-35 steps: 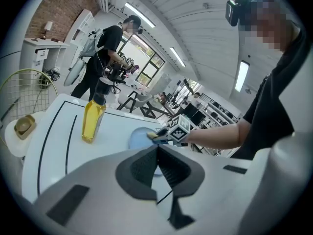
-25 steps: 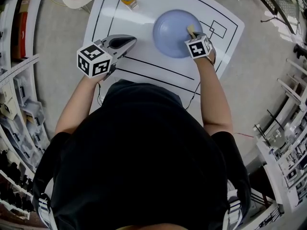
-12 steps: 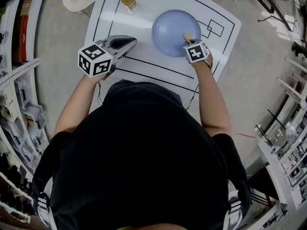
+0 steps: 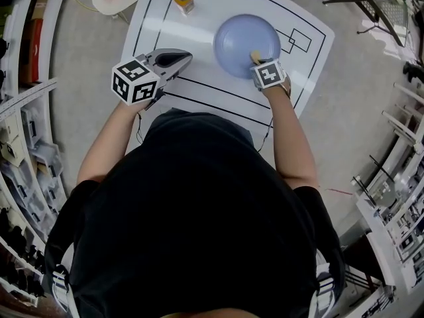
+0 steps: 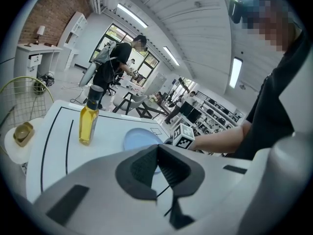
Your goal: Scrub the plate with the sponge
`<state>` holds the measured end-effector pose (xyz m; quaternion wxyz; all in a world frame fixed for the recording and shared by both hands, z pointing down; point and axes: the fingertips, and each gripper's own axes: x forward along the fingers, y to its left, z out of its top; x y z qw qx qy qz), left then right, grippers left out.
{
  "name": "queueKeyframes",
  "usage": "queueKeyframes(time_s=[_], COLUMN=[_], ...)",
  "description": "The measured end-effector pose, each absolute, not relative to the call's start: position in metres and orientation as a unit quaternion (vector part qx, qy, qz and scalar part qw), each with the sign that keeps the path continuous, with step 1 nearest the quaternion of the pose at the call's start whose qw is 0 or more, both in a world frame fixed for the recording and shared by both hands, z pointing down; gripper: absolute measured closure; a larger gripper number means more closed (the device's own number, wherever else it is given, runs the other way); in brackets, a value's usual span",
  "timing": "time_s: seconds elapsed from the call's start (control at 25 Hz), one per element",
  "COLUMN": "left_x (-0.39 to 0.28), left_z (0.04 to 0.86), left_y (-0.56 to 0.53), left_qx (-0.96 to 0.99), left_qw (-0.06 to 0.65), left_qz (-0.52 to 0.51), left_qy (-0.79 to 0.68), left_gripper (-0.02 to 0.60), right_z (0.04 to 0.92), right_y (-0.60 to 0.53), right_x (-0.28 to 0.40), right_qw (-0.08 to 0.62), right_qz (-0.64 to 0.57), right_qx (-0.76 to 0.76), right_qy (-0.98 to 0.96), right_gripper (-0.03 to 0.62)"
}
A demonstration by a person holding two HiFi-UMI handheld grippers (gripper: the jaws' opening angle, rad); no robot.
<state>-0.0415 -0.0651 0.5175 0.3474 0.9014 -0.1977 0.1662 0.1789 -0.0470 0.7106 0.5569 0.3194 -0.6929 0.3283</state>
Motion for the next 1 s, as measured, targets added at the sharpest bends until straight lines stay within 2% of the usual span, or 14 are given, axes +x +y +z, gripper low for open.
queueKeyframes(time_s=[0.6,1.0], left_x=[-0.051,-0.054], left_z=[0.52,0.52], left_y=[-0.058,-0.052], left_qx=[0.897,0.895], left_qw=[0.351,0.351], left_qz=[0.167,0.174], left_qy=[-0.211,-0.213], left_gripper=[0.574,0.574], right_z=[0.717,0.715], right_y=[-0.018,-0.038], right_x=[0.121,0.078], right_qw=[0.551,0.542], right_qz=[0.343,0.317], right_qx=[0.249,0.224], right_qy=[-0.719,-0.746], right_gripper=[0.557,0.557])
